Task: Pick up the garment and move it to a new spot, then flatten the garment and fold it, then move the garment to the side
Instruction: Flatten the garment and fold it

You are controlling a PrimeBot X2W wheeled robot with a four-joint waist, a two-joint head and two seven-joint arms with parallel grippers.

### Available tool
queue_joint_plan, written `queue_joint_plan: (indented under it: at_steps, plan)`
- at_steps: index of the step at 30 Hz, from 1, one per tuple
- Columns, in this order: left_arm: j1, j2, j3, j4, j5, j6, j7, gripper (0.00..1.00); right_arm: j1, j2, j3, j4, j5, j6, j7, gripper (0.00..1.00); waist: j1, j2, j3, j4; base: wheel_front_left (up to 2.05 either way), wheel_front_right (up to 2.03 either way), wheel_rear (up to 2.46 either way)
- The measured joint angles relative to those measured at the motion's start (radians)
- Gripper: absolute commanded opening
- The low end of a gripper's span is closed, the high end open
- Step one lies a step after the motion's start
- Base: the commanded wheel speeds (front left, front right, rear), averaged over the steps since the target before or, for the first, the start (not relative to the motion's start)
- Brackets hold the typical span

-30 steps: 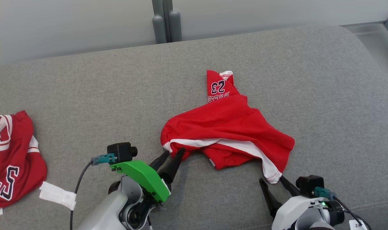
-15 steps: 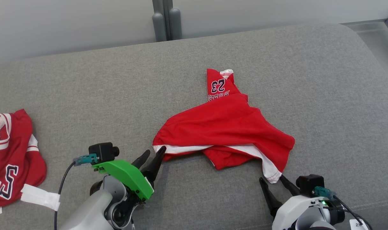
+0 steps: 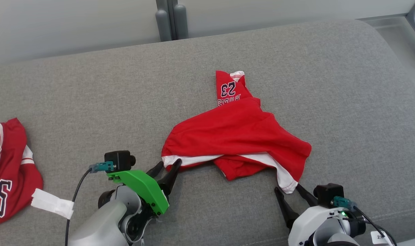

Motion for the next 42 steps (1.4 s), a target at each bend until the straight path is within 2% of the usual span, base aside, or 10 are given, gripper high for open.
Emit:
queue_joint_plan:
  at_steps: [11,14,17,21,27,28,29,30,38,42]
  plan:
    - [-0.024,-0.004,-0.066,0.023,-0.021,0.0,-0.019,1.0,-0.008,0.007,0.006,0.002,0.0,0.0,-0.007,1.0,0.0,0.0,0.008,0.004,0.0,0.0,0.0]
    - [-0.032,-0.004,-0.083,0.021,-0.026,0.0,-0.03,0.86,-0.011,0.008,0.009,0.004,0.0,0.0,-0.007,1.0,0.0,0.0,0.009,0.006,0.0,0.0,0.0]
    - [-0.038,-0.002,-0.096,0.018,-0.031,0.0,-0.04,0.85,-0.013,0.009,0.012,0.005,0.002,0.0,-0.008,1.0,0.0,0.0,0.011,0.007,0.0,0.0,0.0]
    - [-0.048,0.0,-0.114,0.016,-0.04,0.0,-0.051,0.5,-0.016,0.01,0.015,0.005,0.003,0.0,-0.012,1.0,0.0,0.0,0.011,0.009,0.0,0.0,0.0]
    - [-0.055,0.002,-0.135,0.012,-0.056,0.0,-0.067,0.27,-0.016,0.01,0.017,0.007,0.004,0.0,-0.012,0.99,0.0,0.0,0.011,0.008,0.0,0.0,0.0]
    - [-0.055,0.003,-0.14,0.01,-0.06,0.0,-0.071,0.23,-0.016,0.01,0.017,0.007,0.006,0.0,-0.012,0.66,0.0,0.0,0.01,0.007,0.0,0.0,0.0]
    - [-0.056,0.003,-0.144,0.007,-0.06,0.0,-0.077,0.05,-0.016,0.011,0.016,0.007,0.009,0.0,-0.014,0.28,0.0,0.0001,0.01,0.007,0.0,0.0,0.0]
    - [-0.057,0.004,-0.146,0.004,-0.061,0.0,-0.083,0.0,-0.016,0.011,0.012,0.006,0.013,0.0,-0.021,0.0,0.0,0.0,0.011,0.006,0.0,0.0,0.0]
    - [-0.07,0.016,-0.163,-0.025,-0.069,0.0,-0.133,0.0,-0.016,0.002,0.021,-0.029,0.082,0.0,-0.047,0.0,0.0,0.0,0.011,0.003,0.0,0.0,0.0]
    - [-0.084,0.032,-0.148,-0.081,-0.069,0.0,-0.158,0.0,0.002,-0.049,0.022,-0.126,0.138,0.0,-0.035,0.0,0.0,0.0001,0.006,0.007,0.0,0.0,0.0]
